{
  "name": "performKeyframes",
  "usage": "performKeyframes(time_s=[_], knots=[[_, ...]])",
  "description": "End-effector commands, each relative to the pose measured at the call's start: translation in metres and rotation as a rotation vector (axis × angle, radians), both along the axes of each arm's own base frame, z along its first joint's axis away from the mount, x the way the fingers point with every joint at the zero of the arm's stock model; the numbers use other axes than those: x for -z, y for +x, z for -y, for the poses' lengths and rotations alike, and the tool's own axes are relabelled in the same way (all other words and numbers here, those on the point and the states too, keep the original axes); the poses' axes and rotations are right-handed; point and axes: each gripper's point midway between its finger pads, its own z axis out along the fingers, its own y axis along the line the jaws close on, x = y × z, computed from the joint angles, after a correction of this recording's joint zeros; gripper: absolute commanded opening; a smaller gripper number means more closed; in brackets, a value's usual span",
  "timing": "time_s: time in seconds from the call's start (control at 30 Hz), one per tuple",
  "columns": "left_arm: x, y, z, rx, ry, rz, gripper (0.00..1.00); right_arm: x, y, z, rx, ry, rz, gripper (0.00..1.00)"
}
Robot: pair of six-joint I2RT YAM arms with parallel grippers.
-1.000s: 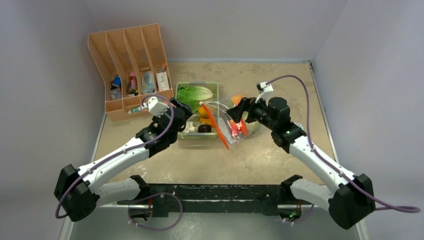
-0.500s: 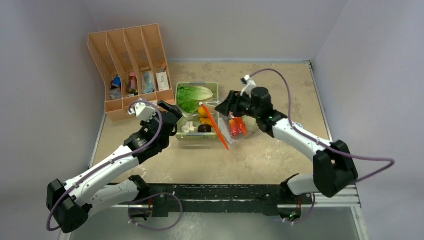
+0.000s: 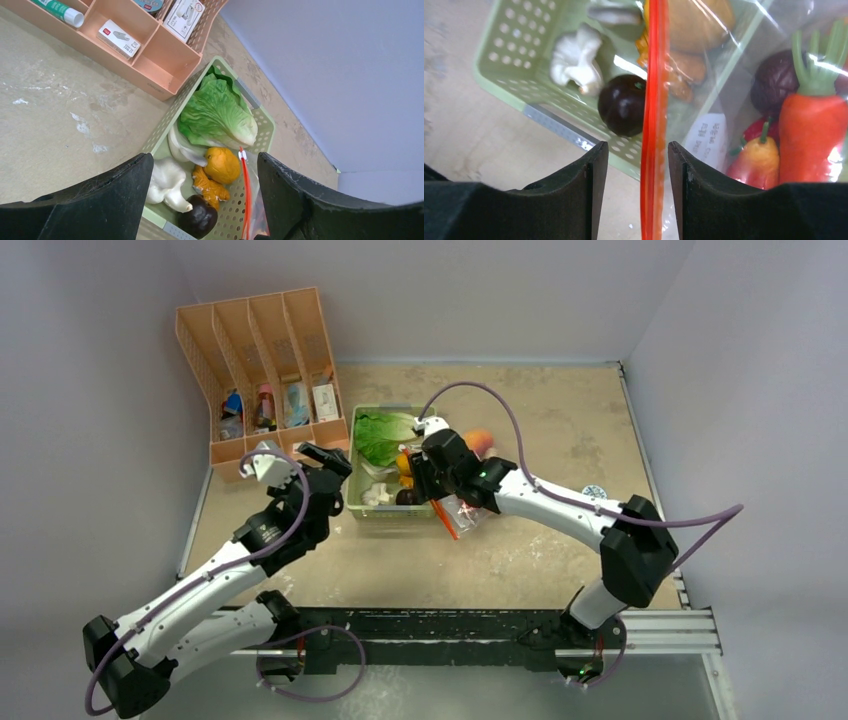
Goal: Open the zip-top bag and remove the fake food
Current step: Place the zipper food storage bag at the center of the board, then open the zipper of the food storage bag at the center of the board.
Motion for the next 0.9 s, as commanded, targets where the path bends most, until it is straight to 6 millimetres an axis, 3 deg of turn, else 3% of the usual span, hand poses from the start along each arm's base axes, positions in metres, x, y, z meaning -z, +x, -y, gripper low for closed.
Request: performKeyframes(time_s=[0.0,0.2,0.47,0.7,0.87], knots=[[-0.004,-0.001,-0.009,-0.04,0.0,0.022,0.76,-0.005,0.004,0.013,0.034,-0.099,0.035,0.5],[-0.006,-0.001,-0.011,-0.048,-0.005,0.034,0.76,0.0,0.003,0.012,0.029,-0.136,0.034,0.47],[-0.007,0.003,-0.006,-0.034,0.008,0.023,0.76,-0.016,0.004,0.007,0.021,-0.094,0.06,0.48],[-0.003,0.007,0.001,-0.017,0.018,0.009,0.76,-0.001,0.006,0.014,0.044,-0.161,0.03,0.46],[-0.003,0.009,0.003,-0.014,0.021,0.009,0.76,-0.002,0.007,0.016,0.057,-0.166,0.036,0.44]])
